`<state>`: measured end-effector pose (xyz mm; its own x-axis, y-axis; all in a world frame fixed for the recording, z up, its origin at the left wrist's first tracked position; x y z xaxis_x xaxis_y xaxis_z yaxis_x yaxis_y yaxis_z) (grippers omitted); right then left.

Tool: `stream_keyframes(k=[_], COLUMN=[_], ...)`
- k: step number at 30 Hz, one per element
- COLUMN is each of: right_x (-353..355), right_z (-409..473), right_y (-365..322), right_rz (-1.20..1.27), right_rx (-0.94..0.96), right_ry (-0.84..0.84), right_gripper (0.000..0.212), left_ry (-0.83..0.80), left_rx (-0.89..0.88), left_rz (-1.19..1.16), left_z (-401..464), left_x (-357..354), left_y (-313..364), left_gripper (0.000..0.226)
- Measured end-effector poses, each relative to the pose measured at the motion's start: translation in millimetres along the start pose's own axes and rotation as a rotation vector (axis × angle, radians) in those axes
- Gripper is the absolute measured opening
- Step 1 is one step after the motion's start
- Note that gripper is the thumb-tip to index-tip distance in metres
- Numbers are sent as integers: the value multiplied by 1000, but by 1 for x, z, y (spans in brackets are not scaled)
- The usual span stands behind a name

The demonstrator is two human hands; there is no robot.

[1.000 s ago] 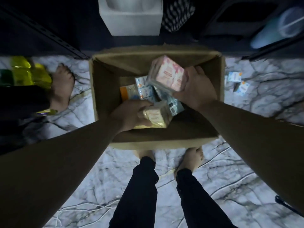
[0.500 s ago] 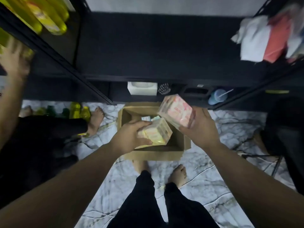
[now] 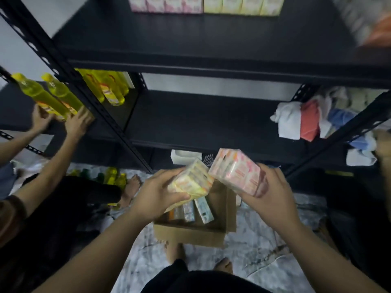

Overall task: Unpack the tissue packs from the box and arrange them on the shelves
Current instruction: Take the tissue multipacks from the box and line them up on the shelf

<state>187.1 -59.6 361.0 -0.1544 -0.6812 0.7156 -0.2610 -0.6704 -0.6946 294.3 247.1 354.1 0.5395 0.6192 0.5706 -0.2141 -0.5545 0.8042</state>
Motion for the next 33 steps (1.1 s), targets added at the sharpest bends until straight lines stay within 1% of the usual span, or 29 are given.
stream_keyframes(k=[3, 7, 13, 16, 19, 23, 26, 28, 31, 33], right_x=[33, 76, 147, 175, 199, 216, 212, 201, 175, 164], right_z=[10, 30, 69, 95, 120, 154, 187, 205, 220, 225], right_y=[-22, -64, -144, -181, -218, -256, -256, -244, -226, -219], right_rz=[35, 46, -39, -123, -195, -273, -367, -406, -490, -531], right_rx=[40, 144, 327, 396, 439, 460, 386, 334, 314, 297], right_ry=[48, 103, 269, 347, 414, 478, 457, 422, 345, 325], right_gripper=[90, 90, 90, 93, 91, 85, 84, 85, 90, 95], left_ry=[96, 223, 351, 400, 420, 396, 368, 312, 180, 185], left_rx=[-41, -162, -306, -386, -404, -401, -376, -366, -381, -407], left_rz=[-29, 56, 149, 251, 305, 398, 496, 558, 635, 660], left_z=[5, 15, 39, 56, 82, 125, 159, 181, 207, 214], left_x=[32, 90, 187, 234, 276, 314, 326, 321, 298, 286], left_y=[35, 92, 162, 193, 211, 224, 217, 205, 180, 168], left_gripper=[75, 73, 67, 69, 73, 75, 75, 76, 75, 75])
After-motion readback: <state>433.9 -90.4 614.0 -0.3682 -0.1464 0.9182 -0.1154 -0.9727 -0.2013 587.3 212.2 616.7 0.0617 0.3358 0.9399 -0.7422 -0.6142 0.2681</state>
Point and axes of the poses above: each hand's wrist, its own z-axis towards the middle knuckle, its own x-axis out of the back of the hand, y = z × x, the point moved 7 cm from there along z, towards the middle knuckle, and after that the axes turned 7 degrees about -y, right-handed, at the moved point
